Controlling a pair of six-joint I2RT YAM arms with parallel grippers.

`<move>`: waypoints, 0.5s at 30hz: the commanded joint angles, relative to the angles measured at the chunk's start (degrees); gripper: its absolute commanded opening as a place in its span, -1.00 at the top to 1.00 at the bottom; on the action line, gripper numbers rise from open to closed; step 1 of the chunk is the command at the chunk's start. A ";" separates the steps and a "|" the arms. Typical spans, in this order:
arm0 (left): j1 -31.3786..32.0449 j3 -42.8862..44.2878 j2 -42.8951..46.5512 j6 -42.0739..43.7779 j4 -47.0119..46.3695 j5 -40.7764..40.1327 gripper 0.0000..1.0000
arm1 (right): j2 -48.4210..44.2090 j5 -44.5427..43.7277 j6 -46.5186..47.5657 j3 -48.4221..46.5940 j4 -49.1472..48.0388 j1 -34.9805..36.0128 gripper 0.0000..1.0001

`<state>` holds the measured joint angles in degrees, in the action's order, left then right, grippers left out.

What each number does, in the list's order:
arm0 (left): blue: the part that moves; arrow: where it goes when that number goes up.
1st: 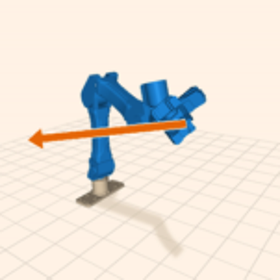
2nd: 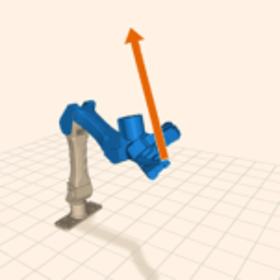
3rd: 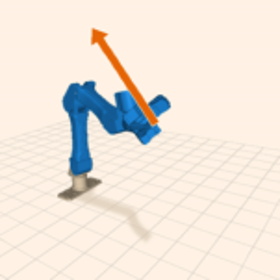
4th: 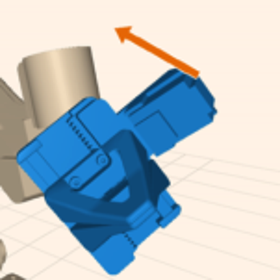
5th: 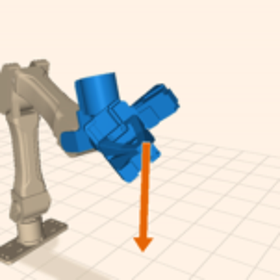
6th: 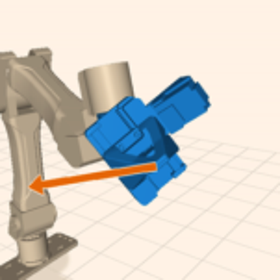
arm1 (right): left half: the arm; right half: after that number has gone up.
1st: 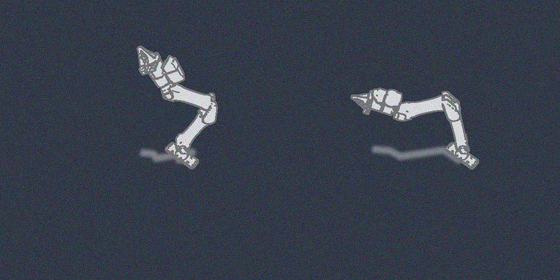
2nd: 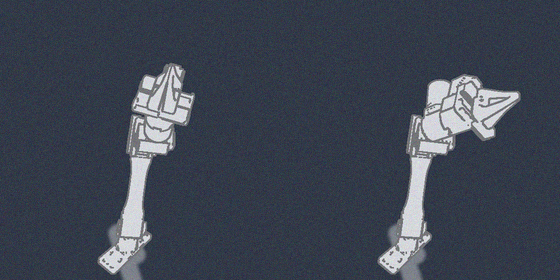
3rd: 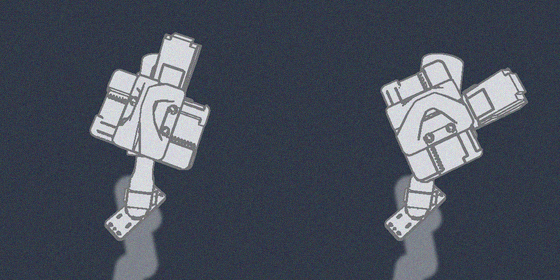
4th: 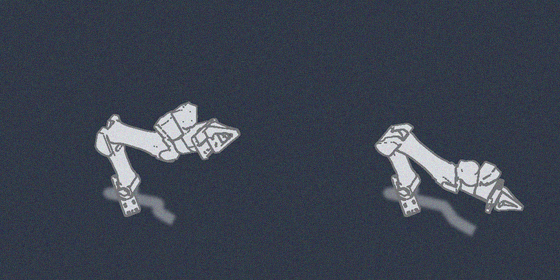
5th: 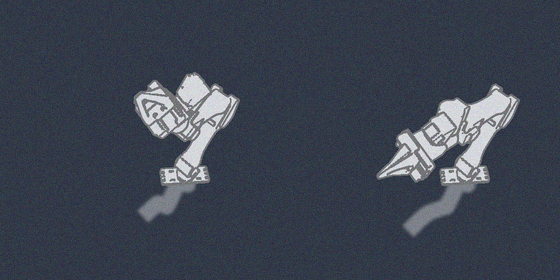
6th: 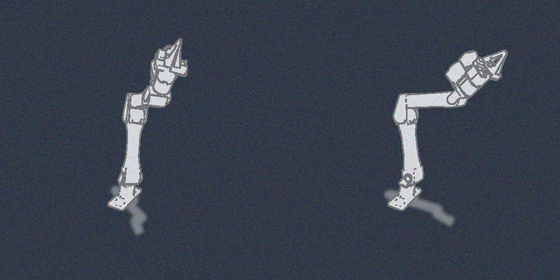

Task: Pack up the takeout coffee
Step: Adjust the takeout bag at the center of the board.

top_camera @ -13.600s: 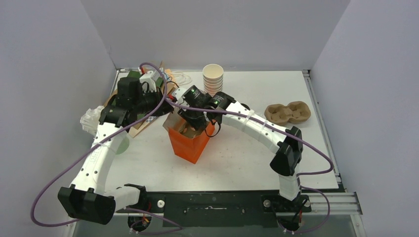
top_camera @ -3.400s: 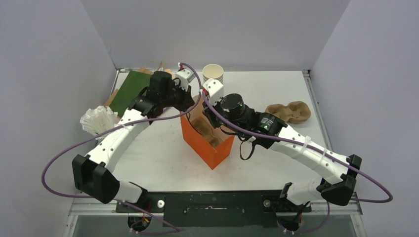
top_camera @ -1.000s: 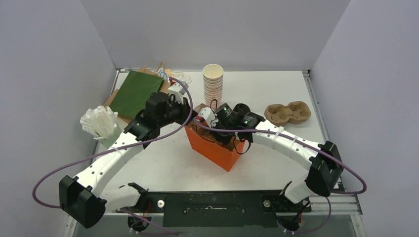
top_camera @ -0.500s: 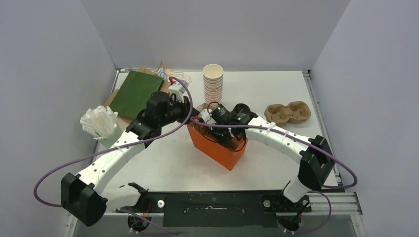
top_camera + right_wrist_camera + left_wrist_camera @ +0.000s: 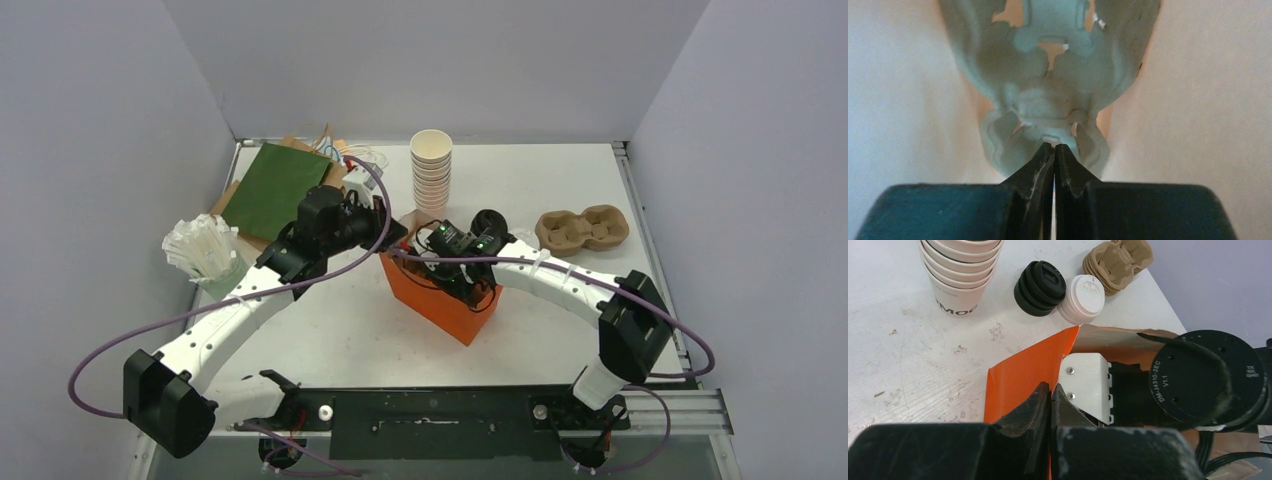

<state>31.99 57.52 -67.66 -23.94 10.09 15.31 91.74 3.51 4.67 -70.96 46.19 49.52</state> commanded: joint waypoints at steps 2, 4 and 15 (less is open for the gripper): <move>0.91 1.21 -0.46 -0.42 -1.49 1.81 1.00 | 2.15 -3.08 0.00 1.06 -4.48 -1.55 1.00; 0.96 1.37 -0.57 -0.22 -1.11 1.83 1.00 | 2.69 -3.33 0.06 1.93 -6.35 -1.94 1.00; 1.01 5.49 -1.00 3.40 4.04 -2.30 1.00 | 5.13 -3.95 0.94 5.65 -9.53 -2.41 1.00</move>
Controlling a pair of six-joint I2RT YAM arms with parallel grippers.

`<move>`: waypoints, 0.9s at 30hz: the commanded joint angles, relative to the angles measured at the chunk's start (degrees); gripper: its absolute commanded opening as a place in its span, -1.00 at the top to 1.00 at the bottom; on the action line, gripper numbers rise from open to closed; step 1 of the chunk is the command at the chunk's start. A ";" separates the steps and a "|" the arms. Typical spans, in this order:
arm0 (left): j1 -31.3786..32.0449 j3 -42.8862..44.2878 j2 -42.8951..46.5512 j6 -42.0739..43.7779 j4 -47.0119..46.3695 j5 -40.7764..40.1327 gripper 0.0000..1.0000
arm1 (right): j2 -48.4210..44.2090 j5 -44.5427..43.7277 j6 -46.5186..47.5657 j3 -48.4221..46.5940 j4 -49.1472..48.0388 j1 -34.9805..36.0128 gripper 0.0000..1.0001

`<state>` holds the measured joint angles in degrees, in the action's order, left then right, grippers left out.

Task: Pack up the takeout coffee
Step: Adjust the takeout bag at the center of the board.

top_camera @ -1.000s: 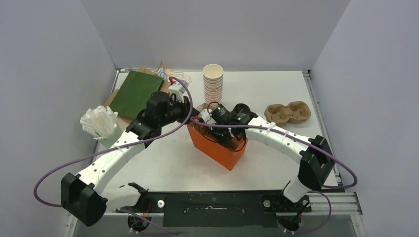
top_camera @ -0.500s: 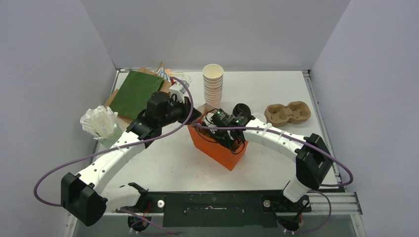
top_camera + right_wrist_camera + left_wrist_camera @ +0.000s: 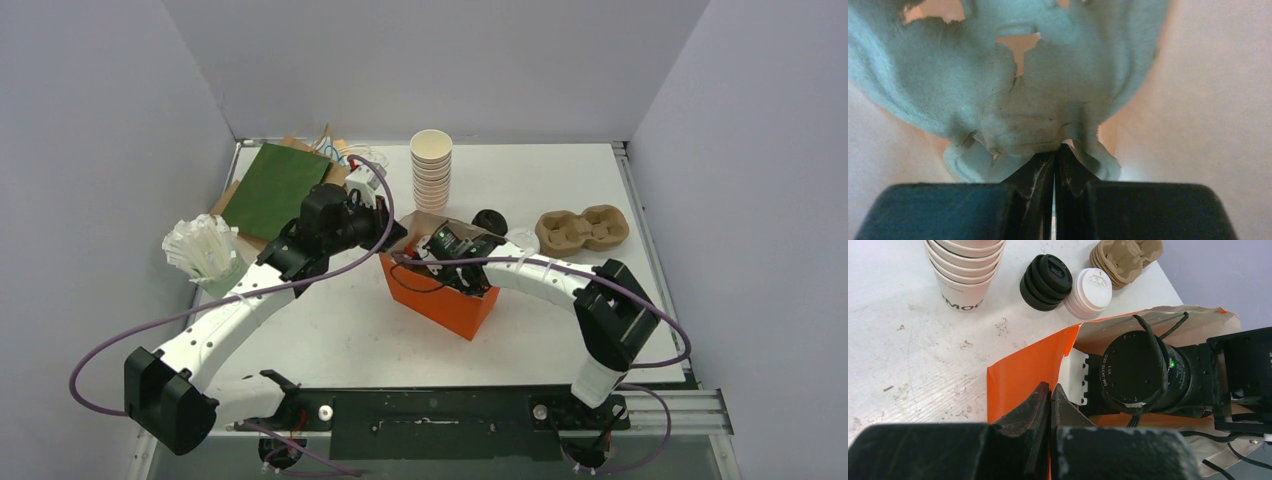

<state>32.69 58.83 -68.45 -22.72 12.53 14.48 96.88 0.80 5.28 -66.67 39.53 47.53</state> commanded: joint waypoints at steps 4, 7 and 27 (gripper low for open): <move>0.51 4.70 -0.63 2.50 2.29 -2.43 1.00 | 0.77 0.59 0.76 2.25 -3.57 -0.42 1.00; 0.69 4.89 -0.88 2.36 2.24 -3.27 1.00 | 1.47 1.03 0.73 2.64 -4.24 -0.37 1.00; 0.89 6.45 -2.39 1.56 2.90 -4.02 1.00 | 6.09 0.81 0.05 4.27 -7.03 -0.33 1.00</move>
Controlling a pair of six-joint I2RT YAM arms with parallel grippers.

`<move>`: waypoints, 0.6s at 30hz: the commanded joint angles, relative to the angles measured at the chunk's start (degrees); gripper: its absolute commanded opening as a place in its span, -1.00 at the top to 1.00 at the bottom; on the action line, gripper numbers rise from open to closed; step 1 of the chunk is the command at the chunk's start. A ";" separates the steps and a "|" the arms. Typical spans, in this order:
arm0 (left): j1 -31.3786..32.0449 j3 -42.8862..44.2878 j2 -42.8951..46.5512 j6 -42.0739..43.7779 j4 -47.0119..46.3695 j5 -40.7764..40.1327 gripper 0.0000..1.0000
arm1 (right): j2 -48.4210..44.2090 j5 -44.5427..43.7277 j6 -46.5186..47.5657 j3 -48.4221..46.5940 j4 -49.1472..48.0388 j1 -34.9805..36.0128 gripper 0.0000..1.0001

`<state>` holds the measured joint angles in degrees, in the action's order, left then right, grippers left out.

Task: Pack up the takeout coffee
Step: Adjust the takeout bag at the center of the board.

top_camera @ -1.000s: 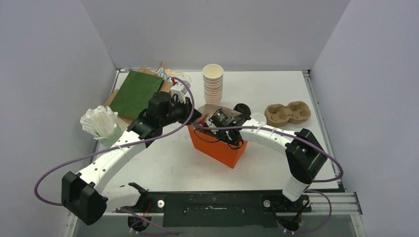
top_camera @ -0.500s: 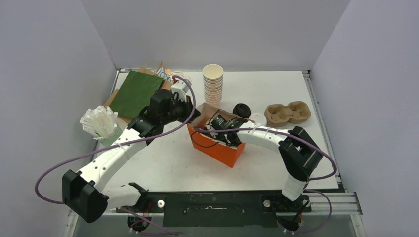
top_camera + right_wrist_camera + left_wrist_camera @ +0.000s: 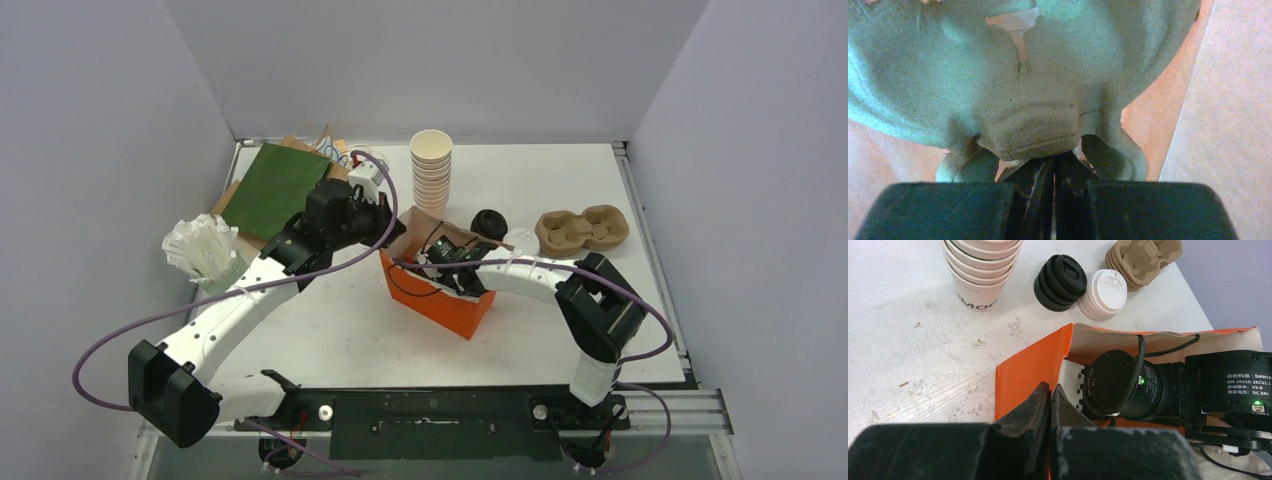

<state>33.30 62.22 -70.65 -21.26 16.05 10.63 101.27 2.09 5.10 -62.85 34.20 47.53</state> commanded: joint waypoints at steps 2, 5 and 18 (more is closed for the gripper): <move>0.28 2.93 -0.14 0.10 -0.65 -0.19 1.00 | 0.23 -0.67 0.25 -0.67 -1.05 -0.34 1.00; 0.25 2.72 -0.04 0.29 -0.65 -0.36 1.00 | -3.73 -1.33 0.26 -3.07 0.25 -0.33 1.00; 0.19 3.93 -1.83 1.70 0.19 -1.55 1.00 | -15.61 -1.56 1.75 -6.70 4.65 0.23 0.85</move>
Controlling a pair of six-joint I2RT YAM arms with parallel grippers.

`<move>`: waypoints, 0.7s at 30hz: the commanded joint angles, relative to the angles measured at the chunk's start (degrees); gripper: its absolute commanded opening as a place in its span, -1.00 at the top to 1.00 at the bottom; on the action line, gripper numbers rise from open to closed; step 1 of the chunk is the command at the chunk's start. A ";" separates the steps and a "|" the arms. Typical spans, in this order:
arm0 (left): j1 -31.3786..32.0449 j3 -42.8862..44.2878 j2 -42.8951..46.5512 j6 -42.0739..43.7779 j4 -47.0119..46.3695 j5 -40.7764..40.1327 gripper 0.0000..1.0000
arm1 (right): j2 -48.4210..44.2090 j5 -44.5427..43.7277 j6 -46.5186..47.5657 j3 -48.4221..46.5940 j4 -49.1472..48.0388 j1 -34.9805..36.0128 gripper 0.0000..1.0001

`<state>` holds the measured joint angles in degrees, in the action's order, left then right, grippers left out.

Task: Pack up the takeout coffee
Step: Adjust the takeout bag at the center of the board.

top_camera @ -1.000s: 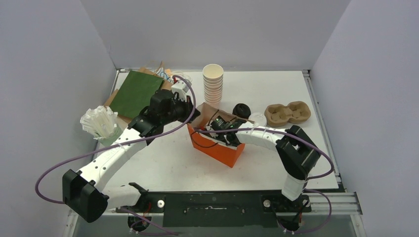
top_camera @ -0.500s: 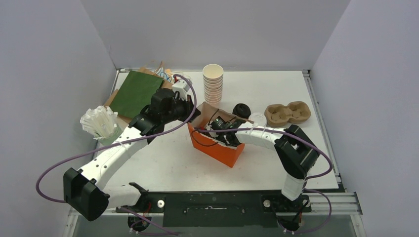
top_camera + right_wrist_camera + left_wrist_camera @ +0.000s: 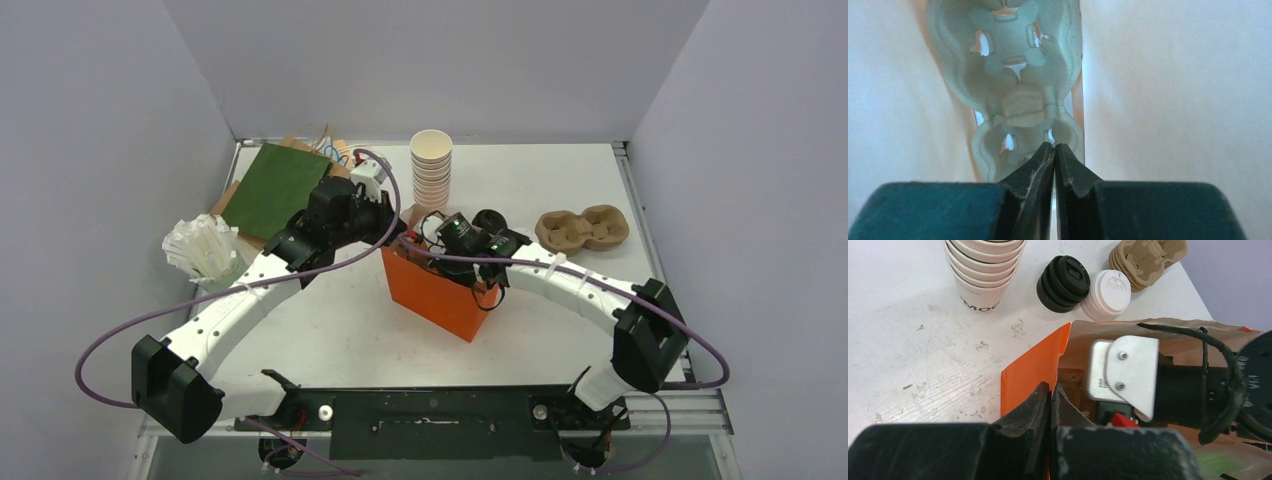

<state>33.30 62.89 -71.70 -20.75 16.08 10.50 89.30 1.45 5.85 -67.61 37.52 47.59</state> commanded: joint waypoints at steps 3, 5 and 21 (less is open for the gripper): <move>0.09 3.46 -0.66 1.65 0.84 -2.11 1.00 | -7.13 0.01 1.09 -2.66 -0.22 0.19 0.71; 0.02 3.54 -0.43 1.97 1.24 -2.77 1.00 | -9.38 1.57 1.29 -4.02 -1.50 0.18 0.65; -5.10 2.94 3.43 3.64 5.01 -2.59 1.00 | -3.22 18.56 5.52 -24.42 4.50 -0.21 -0.04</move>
<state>29.52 64.01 -70.94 -18.68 20.18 8.25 83.11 15.33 9.43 -88.71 38.13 47.62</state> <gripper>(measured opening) 0.007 0.508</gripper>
